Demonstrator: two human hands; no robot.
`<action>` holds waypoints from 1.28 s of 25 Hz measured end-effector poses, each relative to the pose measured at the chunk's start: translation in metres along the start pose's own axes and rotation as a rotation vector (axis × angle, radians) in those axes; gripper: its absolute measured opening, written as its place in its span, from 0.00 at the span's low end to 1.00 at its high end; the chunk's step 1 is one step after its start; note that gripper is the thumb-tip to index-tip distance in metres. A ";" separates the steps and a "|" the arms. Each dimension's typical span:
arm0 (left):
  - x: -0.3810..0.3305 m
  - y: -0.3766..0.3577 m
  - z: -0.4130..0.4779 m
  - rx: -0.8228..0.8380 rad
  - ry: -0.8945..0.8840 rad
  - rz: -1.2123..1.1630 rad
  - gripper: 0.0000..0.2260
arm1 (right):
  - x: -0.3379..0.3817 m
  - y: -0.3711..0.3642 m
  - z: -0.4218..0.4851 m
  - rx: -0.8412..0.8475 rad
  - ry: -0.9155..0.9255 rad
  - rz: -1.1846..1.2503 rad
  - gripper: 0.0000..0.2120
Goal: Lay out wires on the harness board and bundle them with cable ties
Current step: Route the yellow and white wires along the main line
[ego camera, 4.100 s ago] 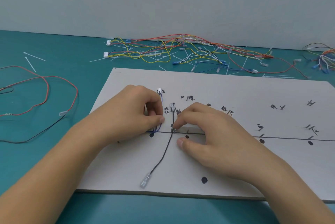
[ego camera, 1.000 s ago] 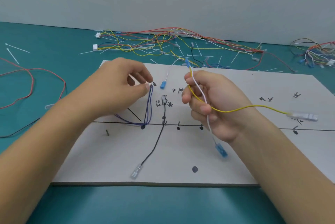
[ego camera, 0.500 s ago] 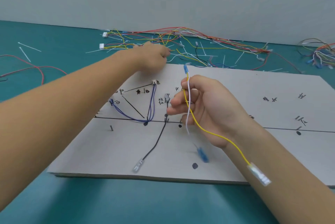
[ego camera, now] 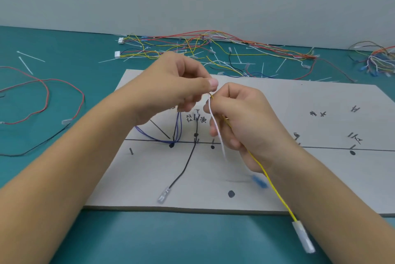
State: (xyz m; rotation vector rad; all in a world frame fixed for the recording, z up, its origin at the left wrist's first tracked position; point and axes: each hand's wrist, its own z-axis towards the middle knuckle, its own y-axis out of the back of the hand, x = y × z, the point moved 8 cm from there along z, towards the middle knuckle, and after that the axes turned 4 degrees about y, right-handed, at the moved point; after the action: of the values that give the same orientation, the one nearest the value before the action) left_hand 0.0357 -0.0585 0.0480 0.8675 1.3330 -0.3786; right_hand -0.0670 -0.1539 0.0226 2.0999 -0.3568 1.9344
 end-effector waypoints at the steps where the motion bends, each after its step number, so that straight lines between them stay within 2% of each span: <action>1: 0.003 0.003 -0.002 0.006 0.010 -0.043 0.08 | 0.001 -0.001 0.000 0.018 0.000 0.010 0.02; 3: 0.005 0.008 -0.007 0.042 0.003 -0.134 0.05 | 0.001 -0.005 -0.001 0.088 -0.028 0.086 0.03; 7: 0.005 0.014 -0.013 0.108 -0.026 -0.256 0.03 | -0.003 -0.016 -0.005 0.229 -0.151 0.290 0.13; 12: 0.002 0.014 -0.017 0.180 -0.049 -0.292 0.04 | -0.002 -0.020 -0.007 0.378 -0.140 0.199 0.13; 17: -0.002 0.020 -0.020 0.235 -0.069 -0.288 0.06 | 0.008 -0.014 -0.005 0.308 0.060 -0.044 0.10; 19: 0.002 0.024 -0.019 0.199 -0.042 -0.257 0.07 | 0.015 -0.011 -0.005 0.243 0.180 -0.140 0.08; 21: 0.007 0.028 -0.016 0.154 -0.010 -0.247 0.10 | 0.016 -0.010 -0.005 0.209 0.220 -0.157 0.06; 24: 0.014 0.033 -0.014 0.110 0.064 -0.270 0.14 | 0.013 -0.016 -0.007 0.225 0.201 -0.089 0.05; 28: 0.027 0.045 -0.011 -0.022 0.201 -0.270 0.14 | 0.006 -0.017 -0.005 0.201 0.123 0.002 0.12; 32: 0.037 0.054 -0.012 -0.116 0.305 -0.310 0.12 | -0.003 -0.014 -0.003 0.168 -0.010 0.108 0.09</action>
State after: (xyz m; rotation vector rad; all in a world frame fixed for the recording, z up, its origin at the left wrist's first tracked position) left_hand 0.0738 -0.0065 0.0315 0.6379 1.7634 -0.4151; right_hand -0.0650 -0.1400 0.0195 2.2377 -0.3260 2.0826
